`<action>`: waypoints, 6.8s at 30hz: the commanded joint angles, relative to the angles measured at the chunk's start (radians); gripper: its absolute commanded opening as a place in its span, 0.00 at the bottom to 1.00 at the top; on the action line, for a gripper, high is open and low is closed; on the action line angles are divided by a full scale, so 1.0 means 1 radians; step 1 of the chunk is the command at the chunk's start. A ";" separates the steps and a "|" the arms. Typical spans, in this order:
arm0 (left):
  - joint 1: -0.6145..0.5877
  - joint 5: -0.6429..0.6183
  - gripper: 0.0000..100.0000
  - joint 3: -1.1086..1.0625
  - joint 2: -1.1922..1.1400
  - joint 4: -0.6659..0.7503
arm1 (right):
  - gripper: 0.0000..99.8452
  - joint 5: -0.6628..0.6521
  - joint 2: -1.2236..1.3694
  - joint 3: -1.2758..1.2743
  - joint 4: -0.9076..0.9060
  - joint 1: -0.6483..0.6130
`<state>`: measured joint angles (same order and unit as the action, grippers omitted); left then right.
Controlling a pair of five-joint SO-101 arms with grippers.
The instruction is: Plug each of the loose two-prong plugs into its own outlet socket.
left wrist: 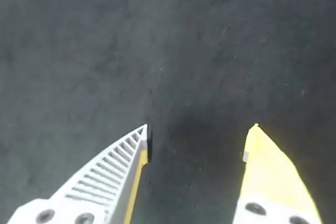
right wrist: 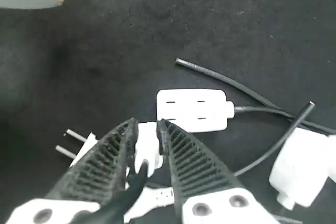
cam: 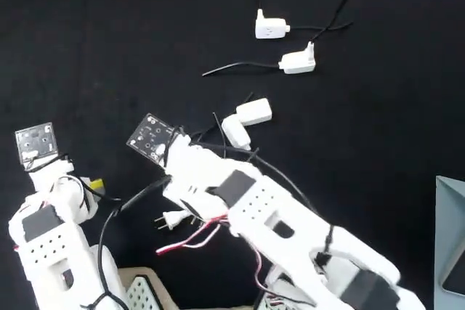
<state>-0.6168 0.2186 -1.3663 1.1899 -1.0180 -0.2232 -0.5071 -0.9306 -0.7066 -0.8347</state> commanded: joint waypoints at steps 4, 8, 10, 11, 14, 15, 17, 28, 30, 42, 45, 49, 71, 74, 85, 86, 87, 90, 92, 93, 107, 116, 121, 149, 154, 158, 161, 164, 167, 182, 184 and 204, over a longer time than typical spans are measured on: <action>-0.008 -0.003 0.29 0.002 0.012 0.015 | 0.01 -0.071 0.130 0.061 0.146 -0.009; -0.008 -0.002 0.29 0.001 0.012 0.015 | 0.01 -0.078 0.139 0.085 0.144 0.018; -0.008 -0.002 0.29 0.001 0.012 0.015 | 0.01 -0.078 0.145 0.105 0.144 0.041; -0.008 -0.002 0.29 0.001 0.012 0.015 | 0.01 -0.080 0.147 0.113 0.144 0.048; -0.008 -0.002 0.29 0.001 0.012 0.015 | 0.01 -0.080 0.148 0.117 0.144 0.046; -0.008 -0.002 0.29 0.001 0.012 0.015 | 0.01 -0.080 0.148 0.117 0.144 0.046; -0.008 -0.002 0.29 0.001 0.012 0.015 | 0.01 -0.080 0.148 0.116 0.144 0.049; -0.008 -0.002 0.29 -0.012 0.012 0.018 | 0.01 -0.080 0.280 0.119 0.212 0.068; -0.008 -0.002 0.29 -0.013 0.012 0.018 | 0.01 -0.080 0.282 0.119 0.215 0.068; -0.004 -0.002 0.29 -0.015 0.012 0.018 | 0.01 -0.078 0.282 0.114 0.172 0.083; -0.004 -0.002 0.29 -0.015 0.012 0.018 | 0.01 -0.074 0.274 0.113 0.150 0.074; -0.004 -0.002 0.29 -0.015 0.012 0.018 | 0.01 -0.071 0.254 0.104 0.147 0.072; -0.007 0.000 0.29 -0.015 0.012 0.018 | 0.01 -0.029 0.249 0.012 0.256 0.046; -0.007 0.000 0.29 -0.015 0.012 0.018 | 0.01 -0.029 0.249 -0.054 0.341 0.046; -0.007 0.000 0.29 -0.016 0.012 0.018 | 0.01 -0.037 0.337 -0.054 0.344 0.083; -0.007 0.000 0.29 -0.016 0.012 0.018 | 0.01 -0.037 0.355 -0.045 0.344 0.083; -0.007 0.000 0.29 -0.016 0.012 0.018 | 0.01 -0.037 0.371 -0.036 0.344 0.083; -0.007 0.000 0.29 -0.016 0.012 0.020 | 0.01 -0.035 0.375 -0.016 0.344 0.083; -0.007 0.000 0.29 -0.016 0.012 0.020 | 0.02 -0.035 0.344 -0.007 0.342 0.083; -0.007 0.000 0.29 -0.016 0.012 0.020 | 0.02 -0.032 0.320 -0.004 0.338 0.083; -0.001 0.000 0.30 -0.016 0.012 0.020 | 0.21 0.049 -0.249 0.084 -0.115 0.080; -0.001 0.000 0.30 -0.015 0.012 0.020 | 0.10 0.052 -0.484 0.058 -0.302 0.141; -0.004 0.000 0.30 -0.015 0.012 0.015 | 0.08 0.086 -0.495 -0.018 -0.295 0.209; 0.344 0.112 0.29 1.175 -0.500 -0.706 | 0.07 0.123 -0.489 -0.228 -0.064 0.624; 0.536 0.097 0.30 1.294 -0.795 -0.703 | 0.07 0.114 -0.495 -0.222 -0.064 0.723; 0.644 0.066 0.30 1.411 -0.977 -0.683 | 0.07 0.112 -0.495 -0.206 -0.068 0.769; 0.717 0.064 0.30 1.483 -1.088 -0.681 | 0.07 0.107 -0.495 -0.205 -0.068 0.784; 0.777 0.064 0.30 1.518 -1.192 -0.672 | 0.07 0.048 -0.496 -0.197 -0.075 0.835; 0.809 0.063 0.30 1.518 -1.303 -0.606 | 0.07 0.020 -0.496 -0.166 -0.117 0.904; 0.862 0.061 0.29 1.518 -1.642 -0.456 | 0.07 0.020 -0.496 -0.139 -0.158 0.936; 0.862 0.040 0.26 1.518 -1.660 -0.443 | 0.07 0.020 -0.496 -0.140 -0.158 0.936; 0.817 0.041 0.09 1.432 -1.274 -0.391 | 0.07 0.020 -0.496 -0.142 -0.158 0.933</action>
<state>0.2363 0.2647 0.0483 -0.2079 -1.4185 -0.1941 -0.9874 -1.1193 -0.8585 0.0875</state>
